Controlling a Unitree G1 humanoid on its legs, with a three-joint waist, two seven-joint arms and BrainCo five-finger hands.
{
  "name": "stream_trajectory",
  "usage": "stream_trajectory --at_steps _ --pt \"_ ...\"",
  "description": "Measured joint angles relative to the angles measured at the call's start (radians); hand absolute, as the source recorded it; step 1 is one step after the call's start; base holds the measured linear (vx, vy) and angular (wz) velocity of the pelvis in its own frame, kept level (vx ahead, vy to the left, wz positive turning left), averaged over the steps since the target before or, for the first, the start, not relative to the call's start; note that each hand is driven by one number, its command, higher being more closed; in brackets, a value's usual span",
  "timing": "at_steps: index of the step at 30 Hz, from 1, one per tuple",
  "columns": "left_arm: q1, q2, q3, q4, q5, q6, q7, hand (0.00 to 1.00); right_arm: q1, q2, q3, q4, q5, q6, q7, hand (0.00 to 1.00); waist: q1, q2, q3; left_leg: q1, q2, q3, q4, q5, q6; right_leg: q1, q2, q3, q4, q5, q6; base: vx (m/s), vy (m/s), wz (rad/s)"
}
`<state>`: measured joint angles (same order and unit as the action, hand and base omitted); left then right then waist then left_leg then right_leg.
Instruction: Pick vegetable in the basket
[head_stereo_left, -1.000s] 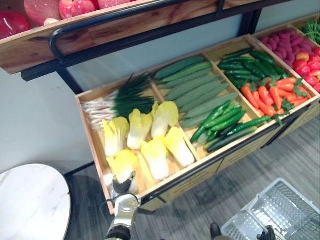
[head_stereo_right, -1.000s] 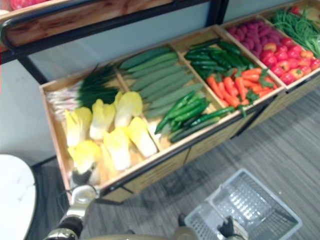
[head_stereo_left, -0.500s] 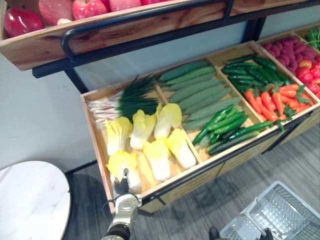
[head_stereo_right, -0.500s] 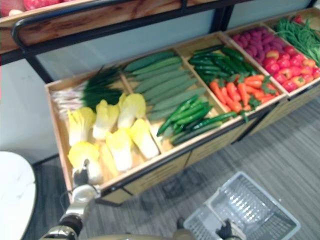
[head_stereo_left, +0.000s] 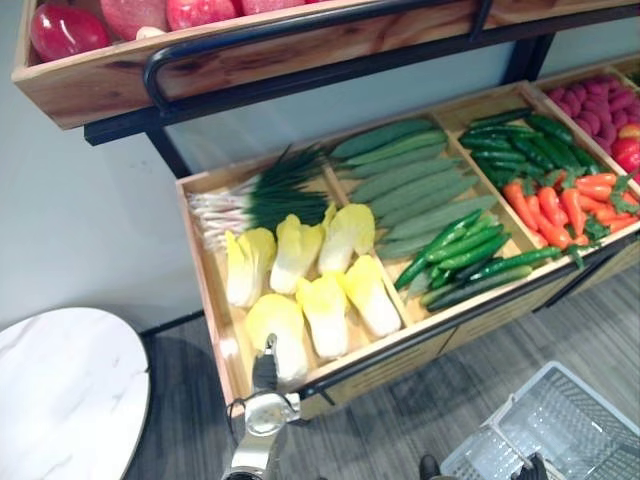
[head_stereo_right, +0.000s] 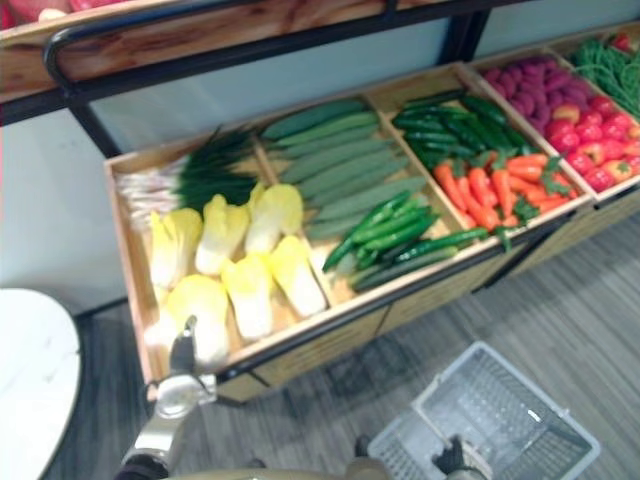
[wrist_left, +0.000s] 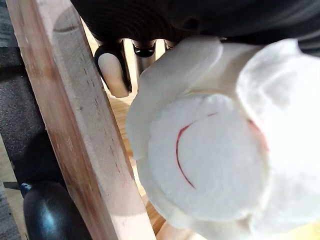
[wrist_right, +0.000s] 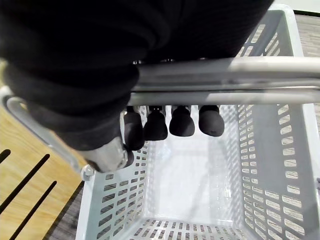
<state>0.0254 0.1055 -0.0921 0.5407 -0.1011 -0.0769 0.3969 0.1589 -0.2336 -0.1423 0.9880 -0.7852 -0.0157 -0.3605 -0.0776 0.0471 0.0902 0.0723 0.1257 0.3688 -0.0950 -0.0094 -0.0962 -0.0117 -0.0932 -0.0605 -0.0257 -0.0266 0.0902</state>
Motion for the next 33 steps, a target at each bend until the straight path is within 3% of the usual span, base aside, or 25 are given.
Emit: stream_trajectory --at_steps 16,33 --pt "0.086 -0.044 0.02 -0.209 0.072 0.01 -0.008 1.0 0.0 0.008 -0.02 -0.001 -0.001 -0.011 0.0 1.0 0.0 -0.002 -0.013 -0.018 -0.001 -0.029 0.0 0.025 0.008 -0.023 -0.006 -0.033 0.039 -0.013 -0.005 -0.03 -0.017 0.05" --pt "0.078 -0.063 0.15 -0.267 0.065 0.001 0.079 1.0 -0.002 0.016 -0.045 0.001 -0.041 -0.02 0.002 1.0 0.001 -0.019 -0.022 -0.023 0.0 -0.047 0.0 0.027 0.008 -0.018 -0.006 -0.048 0.035 -0.012 -0.005 0.01 -0.005 0.02"
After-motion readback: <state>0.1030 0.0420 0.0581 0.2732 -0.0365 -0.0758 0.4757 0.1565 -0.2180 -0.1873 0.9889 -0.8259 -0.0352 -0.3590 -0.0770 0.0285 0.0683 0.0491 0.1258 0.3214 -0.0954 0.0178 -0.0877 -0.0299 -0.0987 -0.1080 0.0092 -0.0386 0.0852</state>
